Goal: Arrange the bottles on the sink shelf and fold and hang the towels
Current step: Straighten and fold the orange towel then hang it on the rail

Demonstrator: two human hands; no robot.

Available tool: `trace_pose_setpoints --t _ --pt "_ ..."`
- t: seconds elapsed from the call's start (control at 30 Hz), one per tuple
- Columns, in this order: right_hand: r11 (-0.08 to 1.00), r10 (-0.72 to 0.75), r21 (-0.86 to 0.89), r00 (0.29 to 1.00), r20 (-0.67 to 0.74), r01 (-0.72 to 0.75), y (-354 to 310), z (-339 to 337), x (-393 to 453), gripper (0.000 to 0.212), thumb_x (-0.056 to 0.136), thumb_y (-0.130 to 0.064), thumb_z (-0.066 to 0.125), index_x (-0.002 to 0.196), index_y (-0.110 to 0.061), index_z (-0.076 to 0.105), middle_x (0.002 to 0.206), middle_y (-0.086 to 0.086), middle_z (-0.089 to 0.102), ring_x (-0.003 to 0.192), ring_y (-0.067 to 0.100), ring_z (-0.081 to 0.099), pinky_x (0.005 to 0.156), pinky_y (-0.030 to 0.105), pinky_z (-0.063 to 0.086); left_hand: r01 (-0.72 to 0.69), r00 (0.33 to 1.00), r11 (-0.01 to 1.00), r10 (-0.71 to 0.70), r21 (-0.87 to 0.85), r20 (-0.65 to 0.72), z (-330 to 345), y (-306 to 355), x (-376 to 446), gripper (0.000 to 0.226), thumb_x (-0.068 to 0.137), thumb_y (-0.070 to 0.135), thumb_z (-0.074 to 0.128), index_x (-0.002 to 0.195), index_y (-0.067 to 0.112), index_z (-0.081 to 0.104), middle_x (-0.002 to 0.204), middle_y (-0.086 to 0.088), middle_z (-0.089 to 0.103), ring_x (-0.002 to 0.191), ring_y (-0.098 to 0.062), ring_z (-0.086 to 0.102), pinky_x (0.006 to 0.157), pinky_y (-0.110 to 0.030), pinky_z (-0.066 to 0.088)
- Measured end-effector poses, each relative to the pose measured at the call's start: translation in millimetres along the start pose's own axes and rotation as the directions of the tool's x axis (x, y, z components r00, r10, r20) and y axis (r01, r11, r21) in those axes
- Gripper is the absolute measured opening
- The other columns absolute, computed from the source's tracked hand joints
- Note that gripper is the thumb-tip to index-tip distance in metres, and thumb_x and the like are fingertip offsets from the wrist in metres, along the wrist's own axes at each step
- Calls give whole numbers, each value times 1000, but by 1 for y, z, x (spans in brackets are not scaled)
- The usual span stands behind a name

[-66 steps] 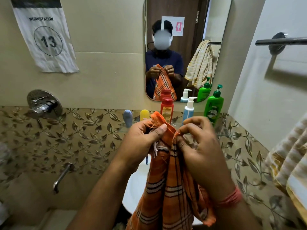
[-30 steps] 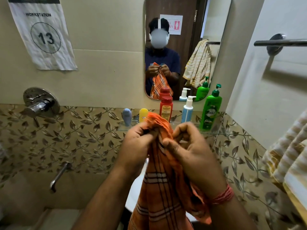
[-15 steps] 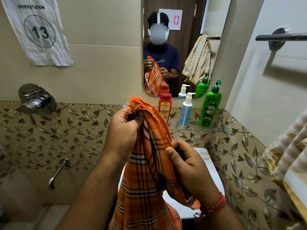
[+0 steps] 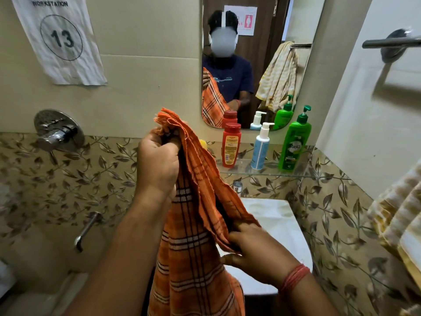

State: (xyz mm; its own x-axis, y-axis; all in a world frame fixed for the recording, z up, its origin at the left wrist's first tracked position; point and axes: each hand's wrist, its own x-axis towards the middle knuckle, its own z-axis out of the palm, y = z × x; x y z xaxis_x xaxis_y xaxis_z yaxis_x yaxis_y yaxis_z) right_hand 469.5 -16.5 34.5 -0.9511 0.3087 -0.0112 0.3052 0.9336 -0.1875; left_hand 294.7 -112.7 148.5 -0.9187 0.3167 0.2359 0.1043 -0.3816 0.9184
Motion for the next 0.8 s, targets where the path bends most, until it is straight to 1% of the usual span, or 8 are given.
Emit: trace_pose_setpoints --t 0.1,0.17,0.3,0.37,0.5,0.67,0.73,0.8 --pt "997 -10 -78 998 -65 5 10 1 -1 32 89 -52 58 118 -37 62 115 -15 57 115 20 44 91 38 40 -25 997 1000 26 16 -70 -5 -6 10 32 86 -7 52 83 18 72 75 -2 74 73 -27 73 70 -44 63" --pt "998 -43 -58 986 -163 34 15 -1 -3 25 89 -49 58 112 -38 62 108 -18 60 110 17 44 86 36 42 -45 990 999 48 28 -133 -10 -7 19 37 81 -9 50 72 21 70 66 8 68 68 -19 68 68 -39 62" --pt "999 -24 -33 929 -368 13 33 -10 -13 19 83 -51 66 91 -36 57 101 -19 51 90 12 39 75 31 44 -52 969 999 53 13 -241 -21 -5 30 38 80 -13 44 68 19 60 65 8 58 50 -3 56 51 -19 50" --pt "1000 -5 -19 924 -382 -2 43 -16 -18 22 83 -54 64 87 -35 54 103 -16 46 90 10 39 73 28 43 -54 959 998 56 13 -279 -26 -7 32 37 80 -13 44 67 19 58 66 7 56 50 -2 52 50 -16 47" --pt "998 58 -6 933 -355 -64 59 -24 -24 36 84 -70 43 89 -37 54 96 -18 47 88 4 48 67 28 50 -28 958 999 36 32 -283 -31 -17 33 36 78 -12 45 64 19 57 65 7 55 54 -7 51 52 -18 46" --pt "988 104 146 916 -388 -50 68 -21 -26 47 87 -76 35 78 -34 52 83 -17 52 77 2 56 63 28 53 -7 959 1000 11 16 -282 -34 -25 33 35 80 -12 47 63 18 55 64 7 53 55 -9 49 51 -18 43" --pt "956 146 293 905 -400 -25 66 -17 -23 48 92 -68 41 71 -27 54 73 -10 55 72 7 57 63 31 52 -5 962 1000 9 15 -274 -33 -26 33 36 80 -12 47 63 19 55 64 8 52 54 -7 49 51 -17 43" --pt "879 254 474 887 -386 -46 62 -13 -18 50 96 -54 49 62 -19 54 63 -3 55 64 11 58 61 33 51 7 963 1000 -3 15 -271 -31 -27 32 35 80 -11 47 64 19 55 64 8 52 54 -8 50 52 -19 43"
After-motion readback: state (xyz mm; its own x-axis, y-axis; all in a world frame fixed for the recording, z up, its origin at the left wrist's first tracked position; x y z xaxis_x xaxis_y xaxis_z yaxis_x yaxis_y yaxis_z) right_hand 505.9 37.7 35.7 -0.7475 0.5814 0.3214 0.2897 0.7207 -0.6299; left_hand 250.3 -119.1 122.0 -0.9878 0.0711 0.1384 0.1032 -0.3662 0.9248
